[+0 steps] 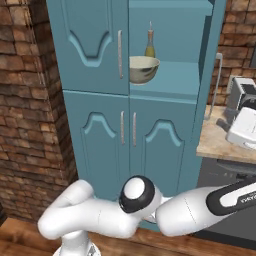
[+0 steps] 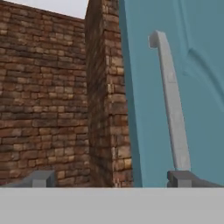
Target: Pick the mug and place it in the sink. Pick the bowl and place it in the open cabinet and then close the cabinet.
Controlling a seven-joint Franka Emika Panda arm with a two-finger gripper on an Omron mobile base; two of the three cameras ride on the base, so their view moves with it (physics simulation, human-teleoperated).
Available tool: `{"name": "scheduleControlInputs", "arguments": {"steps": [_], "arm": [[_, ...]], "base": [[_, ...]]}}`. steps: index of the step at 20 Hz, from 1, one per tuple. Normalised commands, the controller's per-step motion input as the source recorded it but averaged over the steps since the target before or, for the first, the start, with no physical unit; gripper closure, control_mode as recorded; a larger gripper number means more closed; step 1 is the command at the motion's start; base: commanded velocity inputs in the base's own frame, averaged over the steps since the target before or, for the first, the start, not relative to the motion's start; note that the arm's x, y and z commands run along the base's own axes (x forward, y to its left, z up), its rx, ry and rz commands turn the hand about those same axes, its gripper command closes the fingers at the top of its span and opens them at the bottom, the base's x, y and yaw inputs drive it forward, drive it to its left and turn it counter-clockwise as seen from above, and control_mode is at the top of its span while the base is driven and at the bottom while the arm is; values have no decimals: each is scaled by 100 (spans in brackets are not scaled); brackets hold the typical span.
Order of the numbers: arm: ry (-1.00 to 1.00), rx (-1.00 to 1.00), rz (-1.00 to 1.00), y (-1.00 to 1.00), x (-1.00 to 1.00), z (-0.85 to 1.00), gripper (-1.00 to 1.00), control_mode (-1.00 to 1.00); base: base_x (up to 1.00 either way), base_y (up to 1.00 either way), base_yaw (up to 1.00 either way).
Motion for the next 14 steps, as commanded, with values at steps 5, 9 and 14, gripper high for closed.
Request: {"name": "scheduleControlInputs", "arguments": {"steps": [5,9,14], "arm": [[7,0,17,-41,66,0,-100,-100],[0,0,11,-41,68,0,-100,-100],[0,0,1,-9,2,1,-100,-100]], "base": [[0,0,0],[0,0,0],[0,0,0]]}}
